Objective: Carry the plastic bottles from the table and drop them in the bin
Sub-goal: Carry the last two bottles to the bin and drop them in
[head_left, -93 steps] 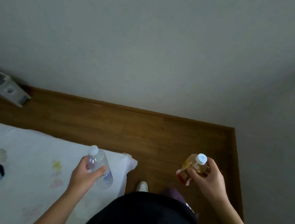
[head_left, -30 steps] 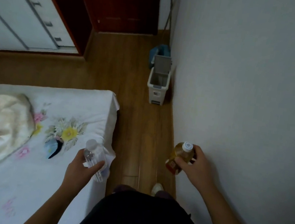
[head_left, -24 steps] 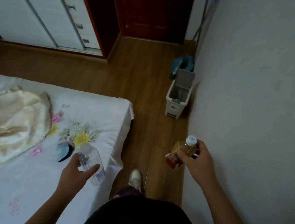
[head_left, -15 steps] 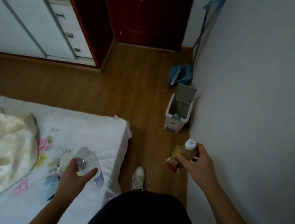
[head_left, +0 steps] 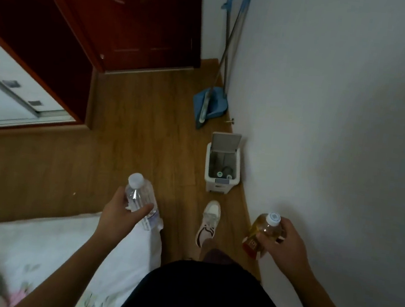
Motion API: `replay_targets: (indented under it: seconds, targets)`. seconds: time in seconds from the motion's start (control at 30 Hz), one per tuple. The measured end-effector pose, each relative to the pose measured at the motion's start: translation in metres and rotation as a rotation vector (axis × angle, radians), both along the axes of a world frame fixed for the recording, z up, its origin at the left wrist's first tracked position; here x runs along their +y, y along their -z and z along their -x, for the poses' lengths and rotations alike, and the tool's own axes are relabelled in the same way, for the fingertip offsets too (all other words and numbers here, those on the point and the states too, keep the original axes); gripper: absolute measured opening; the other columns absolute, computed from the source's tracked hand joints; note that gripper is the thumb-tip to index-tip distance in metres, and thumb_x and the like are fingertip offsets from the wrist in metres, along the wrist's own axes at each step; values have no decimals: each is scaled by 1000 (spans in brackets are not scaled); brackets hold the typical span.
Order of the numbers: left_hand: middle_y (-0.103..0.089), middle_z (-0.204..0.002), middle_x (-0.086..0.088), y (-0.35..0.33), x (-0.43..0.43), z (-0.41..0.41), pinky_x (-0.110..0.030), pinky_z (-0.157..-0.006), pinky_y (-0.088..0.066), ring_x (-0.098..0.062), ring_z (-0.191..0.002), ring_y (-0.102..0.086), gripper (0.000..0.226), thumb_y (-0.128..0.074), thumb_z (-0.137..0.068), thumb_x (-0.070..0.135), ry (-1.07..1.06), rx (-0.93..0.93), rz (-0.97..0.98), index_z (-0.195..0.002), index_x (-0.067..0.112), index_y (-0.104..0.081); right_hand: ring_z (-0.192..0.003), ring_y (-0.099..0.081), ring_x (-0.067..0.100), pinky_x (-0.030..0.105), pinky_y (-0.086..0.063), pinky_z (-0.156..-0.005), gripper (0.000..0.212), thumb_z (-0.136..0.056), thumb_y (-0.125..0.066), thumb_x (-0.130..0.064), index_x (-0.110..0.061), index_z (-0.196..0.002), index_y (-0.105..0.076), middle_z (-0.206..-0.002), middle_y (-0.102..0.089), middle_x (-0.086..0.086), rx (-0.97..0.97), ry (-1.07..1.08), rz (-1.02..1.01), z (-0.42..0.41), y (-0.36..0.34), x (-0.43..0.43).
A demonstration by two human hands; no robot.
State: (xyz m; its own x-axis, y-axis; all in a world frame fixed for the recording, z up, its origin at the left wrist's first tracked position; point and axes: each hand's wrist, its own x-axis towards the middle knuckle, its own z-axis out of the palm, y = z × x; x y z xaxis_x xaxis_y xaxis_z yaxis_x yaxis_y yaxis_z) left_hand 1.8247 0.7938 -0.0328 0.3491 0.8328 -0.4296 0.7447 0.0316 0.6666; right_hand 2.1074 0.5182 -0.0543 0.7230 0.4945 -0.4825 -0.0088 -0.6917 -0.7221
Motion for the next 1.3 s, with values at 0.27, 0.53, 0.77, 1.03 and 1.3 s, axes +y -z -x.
replay_targets:
  seconds: [0.27,0.53,0.77,1.03,1.3]
  targets:
    - [-66,-127,-3,10,96,-73,-47,-89,-59,-27,-109,-68,66,-83,-79,33,49,28,41,-135,24,-48,-105,-63,17,34,-52,-91,58,-77,-83,-25,-21,-128,-55,-112,-64,-6,41,-6,33,-75,25,113]
    - [-64,-124,11,32,169,-156,-41,-82,-62,-17,-103,-69,84,-80,-68,58,224,84,61,-138,40,-38,-93,-58,2,38,-53,-94,57,-76,-82,-34,-24,-124,-54,-103,-59,-17,70,-57,18,-147,56,227]
    - [-53,-127,13,145,203,-244,-37,-90,-58,-13,-112,-58,75,-87,-70,40,358,98,86,-133,37,-46,-83,-57,-9,19,-48,-79,40,-83,-77,-30,-31,-116,-54,-95,-58,-27,114,60,76,-184,149,279]
    - [-56,-126,18,315,203,-328,-19,-89,-52,2,-109,-59,68,-83,-76,31,449,-40,138,-131,40,-45,-87,-56,-7,13,-40,-72,57,-73,-85,-20,-26,-116,-48,-98,-57,-21,137,141,70,-196,297,300]
    - [-61,-127,4,401,186,-344,-22,-92,-55,-8,-115,-61,65,-85,-75,25,470,-122,-22,-131,25,-53,-92,-57,9,17,-42,-77,57,-75,-83,-33,-21,-119,-48,-111,-59,-4,-5,267,71,-197,383,313]
